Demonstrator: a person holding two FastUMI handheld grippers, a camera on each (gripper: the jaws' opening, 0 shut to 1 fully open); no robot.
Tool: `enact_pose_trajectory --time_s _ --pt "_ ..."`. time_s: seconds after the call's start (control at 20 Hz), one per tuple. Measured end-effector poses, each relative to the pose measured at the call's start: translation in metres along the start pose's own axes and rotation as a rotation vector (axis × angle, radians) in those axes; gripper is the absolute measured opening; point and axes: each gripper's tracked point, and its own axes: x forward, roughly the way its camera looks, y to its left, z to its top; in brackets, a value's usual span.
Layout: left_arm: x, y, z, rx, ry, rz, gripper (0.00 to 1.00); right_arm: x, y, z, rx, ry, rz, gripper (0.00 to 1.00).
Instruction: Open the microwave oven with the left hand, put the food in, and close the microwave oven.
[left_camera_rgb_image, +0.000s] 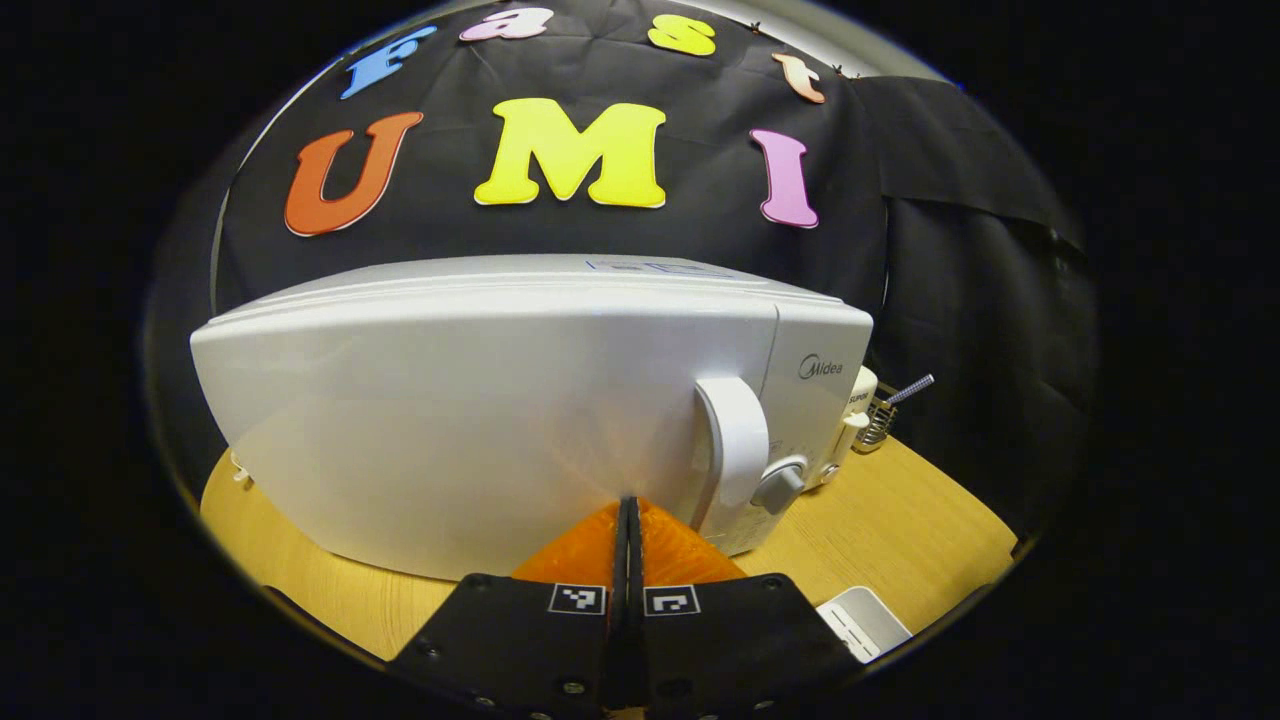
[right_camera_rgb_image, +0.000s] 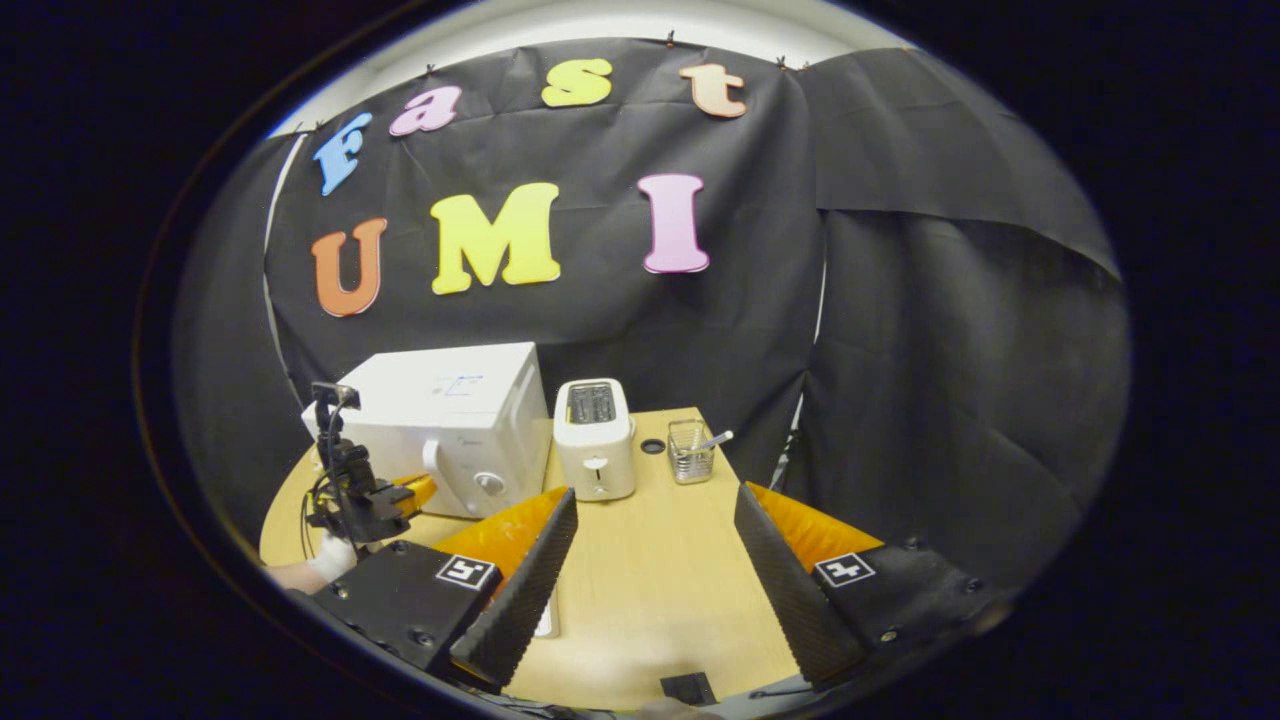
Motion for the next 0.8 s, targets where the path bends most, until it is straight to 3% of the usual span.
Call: enact_pose_trajectory --time_s 0.05,0.35,0.4,0.5,0.75,0.8 --pt "-0.005 0.000 0.000 -0.006 0.003 0.004 0.00 0.000 0.001 0.000 0.004 0.000 0.007 1.00" --pt "-0.039 -0.018 0.003 -0.016 0.003 0.012 0.00 0.004 -0.001 -0.001 -0.009 -0.009 0.064 1.00" --pt "-0.047 -0.029 0.004 -0.035 0.006 -0.019 0.32 0.006 0.000 0.001 -0.014 -0.017 0.077 1.00" --pt "-0.062 -0.030 0.011 -0.017 -0.011 0.019 0.95 0.009 0.001 0.002 -0.034 -0.026 0.116 1.00" --pt "-0.119 -0.032 0.039 0.008 -0.053 0.147 0.93 0.009 0.006 0.014 -0.085 -0.069 0.236 1.00" --pt "-0.132 -0.033 0.048 0.013 -0.071 0.171 0.93 0.008 0.007 0.016 -0.085 -0.084 0.256 0.91"
